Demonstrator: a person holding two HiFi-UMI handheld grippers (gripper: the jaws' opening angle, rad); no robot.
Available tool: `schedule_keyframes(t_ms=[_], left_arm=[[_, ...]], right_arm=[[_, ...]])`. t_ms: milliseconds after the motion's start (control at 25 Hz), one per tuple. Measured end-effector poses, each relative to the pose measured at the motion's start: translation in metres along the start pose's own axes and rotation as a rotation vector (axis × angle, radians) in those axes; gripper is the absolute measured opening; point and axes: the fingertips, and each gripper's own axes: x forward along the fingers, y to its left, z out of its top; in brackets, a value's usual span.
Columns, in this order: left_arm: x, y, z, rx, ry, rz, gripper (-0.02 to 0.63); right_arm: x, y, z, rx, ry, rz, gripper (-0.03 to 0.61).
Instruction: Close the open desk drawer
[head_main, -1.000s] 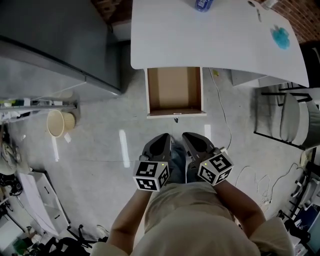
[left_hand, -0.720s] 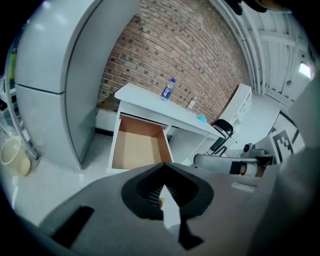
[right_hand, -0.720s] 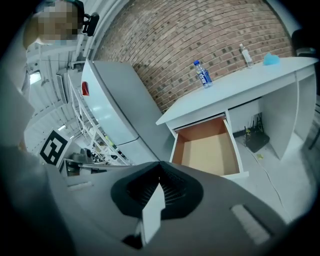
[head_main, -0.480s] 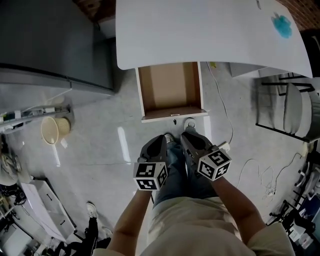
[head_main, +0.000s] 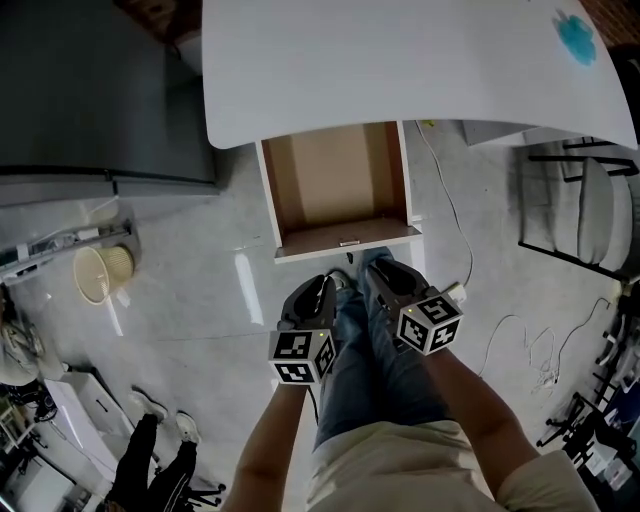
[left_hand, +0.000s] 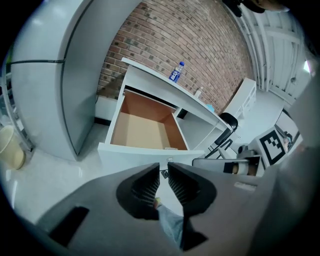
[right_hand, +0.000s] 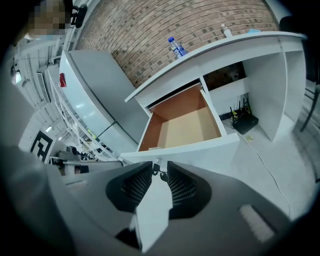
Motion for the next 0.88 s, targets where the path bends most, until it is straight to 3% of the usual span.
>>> schedule_keyframes(t_ms=[400, 880], left_arm=[[0.047, 0.024, -0.029, 0.0, 0.051, 0.001, 0.163], [0.087, 0.046, -0.041, -0.005, 0.034, -0.012, 0.267]], right_arm=[[0.034, -0.034, -0.016, -0.011, 0.001, -0.007, 0.138], [0.059, -0.058, -0.034, -0.02, 0.014, 0.004, 0.189]])
